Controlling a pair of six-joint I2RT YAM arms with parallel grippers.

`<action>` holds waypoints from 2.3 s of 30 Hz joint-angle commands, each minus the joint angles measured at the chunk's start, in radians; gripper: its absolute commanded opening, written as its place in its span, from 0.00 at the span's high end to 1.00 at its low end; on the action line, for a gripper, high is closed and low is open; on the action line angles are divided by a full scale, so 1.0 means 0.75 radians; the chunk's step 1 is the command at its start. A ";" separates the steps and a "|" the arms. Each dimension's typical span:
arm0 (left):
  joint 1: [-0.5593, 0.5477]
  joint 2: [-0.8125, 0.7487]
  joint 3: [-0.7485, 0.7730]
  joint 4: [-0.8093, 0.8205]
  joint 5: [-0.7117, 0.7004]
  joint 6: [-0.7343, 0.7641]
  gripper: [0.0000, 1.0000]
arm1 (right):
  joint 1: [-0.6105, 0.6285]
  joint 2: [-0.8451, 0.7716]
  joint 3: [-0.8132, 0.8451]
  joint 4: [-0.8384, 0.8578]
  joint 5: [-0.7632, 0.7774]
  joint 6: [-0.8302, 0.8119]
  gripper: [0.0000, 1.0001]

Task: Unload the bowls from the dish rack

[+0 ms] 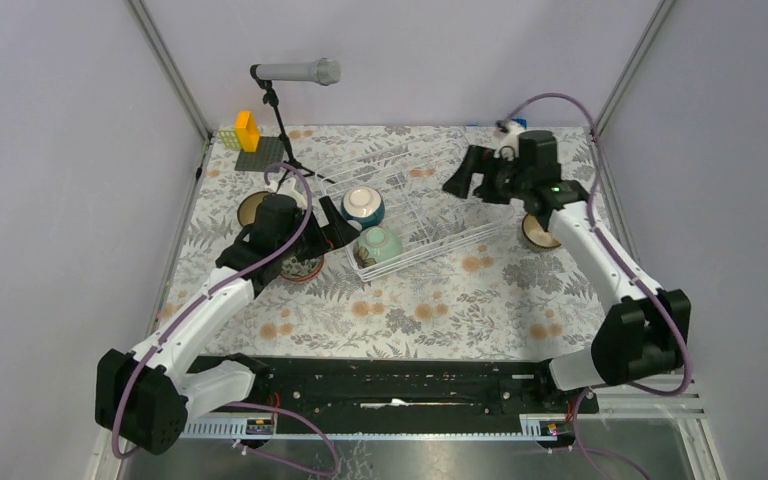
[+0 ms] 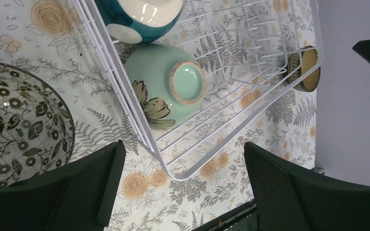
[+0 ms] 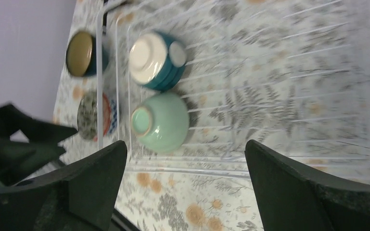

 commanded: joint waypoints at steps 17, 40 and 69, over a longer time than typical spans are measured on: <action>0.001 -0.017 0.026 0.000 -0.049 0.059 0.02 | 0.512 0.519 0.296 -0.131 0.084 -0.159 0.01; 0.002 -0.060 -0.012 -0.006 -0.062 0.115 0.01 | 0.526 0.827 0.271 0.089 -0.035 -0.009 0.00; 0.001 -0.096 -0.001 -0.034 -0.084 0.128 0.01 | 0.527 0.681 0.104 0.413 -0.118 0.286 0.16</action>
